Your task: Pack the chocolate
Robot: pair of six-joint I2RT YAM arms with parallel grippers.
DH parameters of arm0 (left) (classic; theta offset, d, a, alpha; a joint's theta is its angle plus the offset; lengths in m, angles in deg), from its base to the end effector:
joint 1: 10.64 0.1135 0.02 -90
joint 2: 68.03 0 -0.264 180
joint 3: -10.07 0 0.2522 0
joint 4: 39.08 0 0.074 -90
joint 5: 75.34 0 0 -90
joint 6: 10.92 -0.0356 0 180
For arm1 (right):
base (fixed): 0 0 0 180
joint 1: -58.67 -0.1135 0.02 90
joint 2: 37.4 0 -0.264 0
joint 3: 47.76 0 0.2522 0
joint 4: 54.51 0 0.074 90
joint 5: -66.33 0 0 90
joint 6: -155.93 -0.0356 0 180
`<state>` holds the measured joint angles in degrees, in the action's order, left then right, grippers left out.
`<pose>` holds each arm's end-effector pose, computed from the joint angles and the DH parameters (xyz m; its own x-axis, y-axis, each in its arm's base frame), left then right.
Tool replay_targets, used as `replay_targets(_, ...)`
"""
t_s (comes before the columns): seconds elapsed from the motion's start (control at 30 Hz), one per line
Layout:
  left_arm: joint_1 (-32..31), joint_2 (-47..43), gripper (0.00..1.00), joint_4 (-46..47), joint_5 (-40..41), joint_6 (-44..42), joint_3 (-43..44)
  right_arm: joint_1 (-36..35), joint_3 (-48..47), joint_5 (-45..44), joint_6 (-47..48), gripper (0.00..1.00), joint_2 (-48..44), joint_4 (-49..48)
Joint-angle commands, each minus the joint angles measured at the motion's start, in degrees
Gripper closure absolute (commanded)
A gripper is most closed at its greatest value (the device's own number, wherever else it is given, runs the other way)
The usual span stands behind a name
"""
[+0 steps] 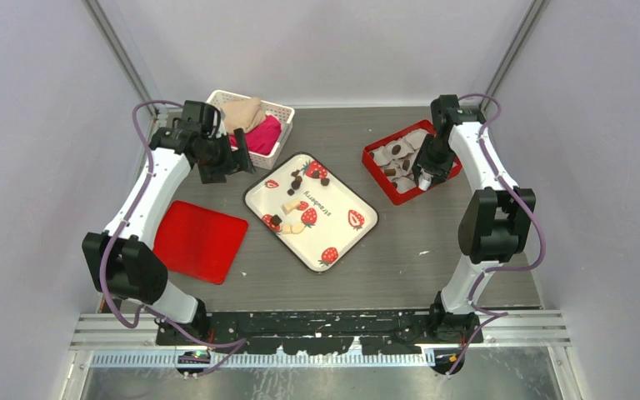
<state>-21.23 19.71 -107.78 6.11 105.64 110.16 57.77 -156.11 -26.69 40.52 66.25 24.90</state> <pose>0.3101 -0.0634 0.3403 -0.8494 -0.2910 -0.4403 -0.1309 0.9243 -0.3585 0.3625 0.0038 0.2850 -0.8720 0.4149 -0.2600 0.4122 0.9086 0.0673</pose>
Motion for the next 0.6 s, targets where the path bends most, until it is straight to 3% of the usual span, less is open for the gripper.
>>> replay_targets(0.0,0.28,-0.97,0.14,0.24,-0.90,-0.60,1.17,0.12,-2.71,-1.19,1.05,0.51,-0.64,0.72)
replay_targets(0.23,0.28,-2.56,0.14,-0.23,0.25,-0.64,0.45,0.12,-3.28,-0.74,1.60,0.54,-1.62,0.69)
replay_targets(0.5,0.25,-4.69,0.14,0.27,0.23,-0.95,-1.93,-0.57,-7.96,5.72,1.46,0.87,-4.72,0.86)
replay_targets(0.57,0.29,-5.78,0.14,0.95,0.16,-1.35,-3.33,-2.91,-8.50,6.15,1.82,0.90,-6.01,0.37)
